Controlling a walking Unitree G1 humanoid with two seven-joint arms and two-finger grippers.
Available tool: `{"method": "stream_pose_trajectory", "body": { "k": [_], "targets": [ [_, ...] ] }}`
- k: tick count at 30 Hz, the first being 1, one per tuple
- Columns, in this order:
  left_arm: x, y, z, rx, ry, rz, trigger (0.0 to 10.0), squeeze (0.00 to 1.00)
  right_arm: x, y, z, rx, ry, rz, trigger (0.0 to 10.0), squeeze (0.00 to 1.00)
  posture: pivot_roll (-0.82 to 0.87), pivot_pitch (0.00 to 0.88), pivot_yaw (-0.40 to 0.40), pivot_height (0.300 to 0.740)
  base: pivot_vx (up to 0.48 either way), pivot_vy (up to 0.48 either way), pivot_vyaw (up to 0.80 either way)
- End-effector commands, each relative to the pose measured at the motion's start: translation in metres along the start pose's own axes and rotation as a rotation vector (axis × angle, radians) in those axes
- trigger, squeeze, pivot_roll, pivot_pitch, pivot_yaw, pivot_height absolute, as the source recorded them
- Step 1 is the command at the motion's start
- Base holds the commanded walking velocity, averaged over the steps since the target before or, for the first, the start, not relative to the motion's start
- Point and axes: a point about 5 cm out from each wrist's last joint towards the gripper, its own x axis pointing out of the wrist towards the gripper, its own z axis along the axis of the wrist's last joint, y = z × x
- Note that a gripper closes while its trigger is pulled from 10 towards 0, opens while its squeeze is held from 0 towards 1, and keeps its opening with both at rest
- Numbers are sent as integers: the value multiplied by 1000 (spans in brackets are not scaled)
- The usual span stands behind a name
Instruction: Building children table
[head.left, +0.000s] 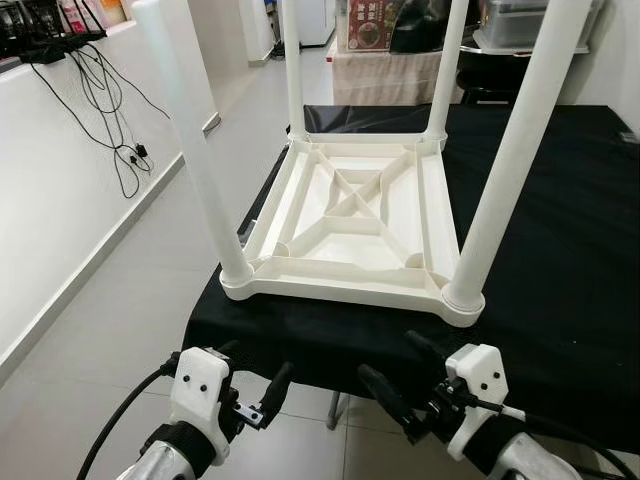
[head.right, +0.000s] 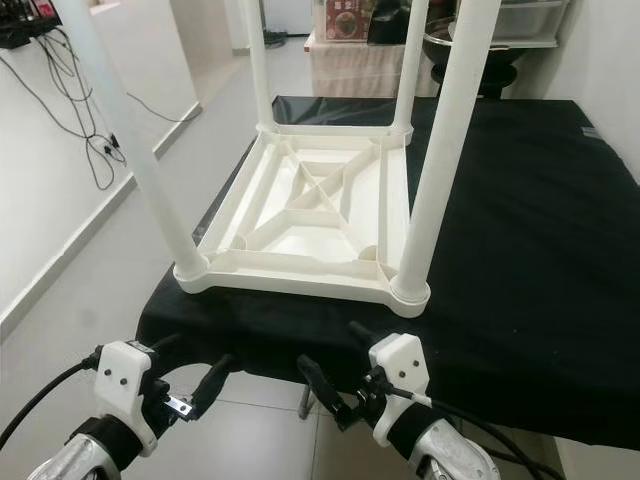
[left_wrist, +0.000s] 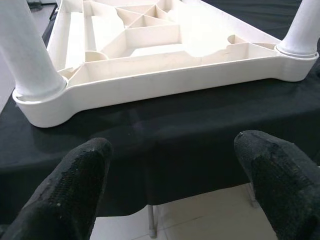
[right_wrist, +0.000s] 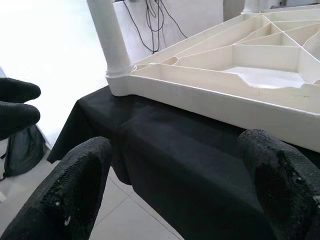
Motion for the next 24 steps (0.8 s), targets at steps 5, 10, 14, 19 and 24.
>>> {"method": "stream_pose_trajectory", "body": {
  "k": [5, 10, 14, 19, 24],
  "targets": [
    [-3, 1, 0, -16, 11, 5, 10000, 0, -3, 1, 2, -1, 9, 4, 10000, 0, -11, 114, 55, 740, 57, 0, 0],
    [-4, 1, 1, -17, 16, -1, 10000, 0, -3, 1, -2, 6, 18, 14, 10000, 0, -9, 113, 58, 740, 317, 0, -95],
    [-5, 1, 1, -18, 24, -5, 10000, 0, -3, 2, -2, -19, 22, 28, 10000, 0, -11, 110, 57, 740, 322, 0, 0],
    [-6, 0, 1, -20, 28, -8, 10000, 0, -3, 3, -2, 11, 9, 37, 10000, 0, -11, 107, 59, 740, 323, 0, 480],
    [-6, 0, 1, -21, 31, -12, 10000, 0, -3, 4, -2, 26, 22, 40, 10000, 0, -11, 103, 58, 740, 312, 0, 0]
  ]
}}
